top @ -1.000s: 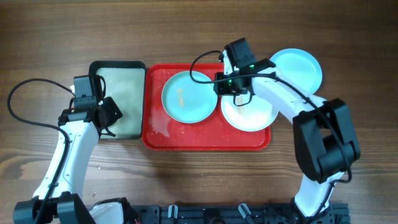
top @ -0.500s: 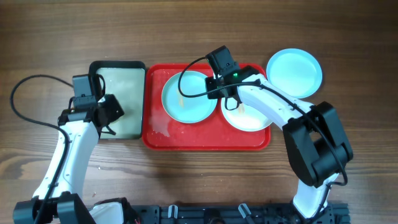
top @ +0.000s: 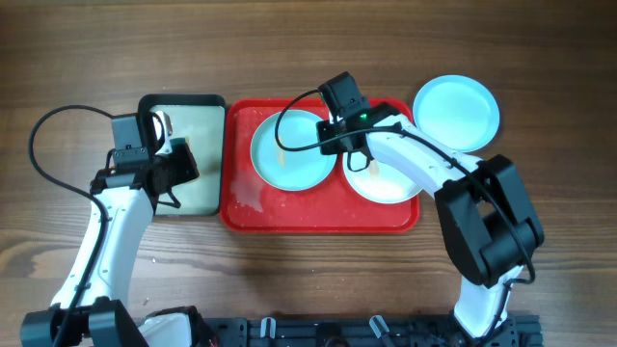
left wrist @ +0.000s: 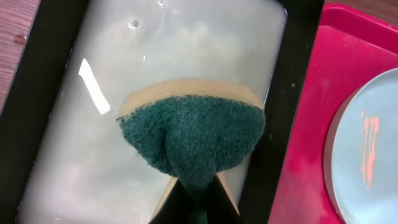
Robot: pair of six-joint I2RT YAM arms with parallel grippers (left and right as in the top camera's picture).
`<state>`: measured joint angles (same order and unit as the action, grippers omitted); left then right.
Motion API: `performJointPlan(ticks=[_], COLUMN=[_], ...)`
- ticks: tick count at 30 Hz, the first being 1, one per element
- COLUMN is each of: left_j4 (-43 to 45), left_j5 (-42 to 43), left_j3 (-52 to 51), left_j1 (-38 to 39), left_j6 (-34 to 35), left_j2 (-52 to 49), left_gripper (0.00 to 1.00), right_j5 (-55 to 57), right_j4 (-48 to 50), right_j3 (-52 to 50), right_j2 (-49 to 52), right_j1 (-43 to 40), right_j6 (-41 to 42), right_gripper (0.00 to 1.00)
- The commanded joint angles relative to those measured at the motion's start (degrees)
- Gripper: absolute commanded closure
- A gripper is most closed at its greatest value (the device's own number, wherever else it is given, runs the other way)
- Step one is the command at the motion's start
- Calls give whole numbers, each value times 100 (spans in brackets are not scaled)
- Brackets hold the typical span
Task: Clean dirty plates on tray and stack at the side
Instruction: 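Lift the green sponge from the water tray with the left gripper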
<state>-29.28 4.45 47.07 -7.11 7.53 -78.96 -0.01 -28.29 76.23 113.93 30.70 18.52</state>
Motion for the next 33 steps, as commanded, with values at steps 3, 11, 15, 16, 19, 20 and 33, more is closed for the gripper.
performJointPlan(ticks=[3, 11, 15, 16, 19, 20, 33], left_j4=[175, 151, 149, 149, 149, 151, -581], left_j5=[111, 111, 109, 109, 109, 109, 339], left_j3=[-26, -26, -26, -26, -26, -26, 981], left_j1=[24, 24, 24, 24, 24, 24, 24], left_j6=[-289, -286, -286, -286, -286, -286, -1182], left_j2=[-44, -44, -44, -44, -44, -44, 17], left_gripper=[96, 96, 96, 96, 96, 96, 96], right_j5=[155, 299, 249, 179, -39, -136, -968], right_j4=[138, 61, 57, 61, 35, 28, -9], right_j3=[15, 15, 15, 15, 15, 15, 15], right_j2=[138, 238, 289, 286, 289, 289, 286], right_j1=[-2, 0, 0, 0, 0, 0, -2], right_j6=[-9, -9, -13, -13, -11, -24, -55], right_gripper=[77, 84, 85, 87, 95, 96, 96])
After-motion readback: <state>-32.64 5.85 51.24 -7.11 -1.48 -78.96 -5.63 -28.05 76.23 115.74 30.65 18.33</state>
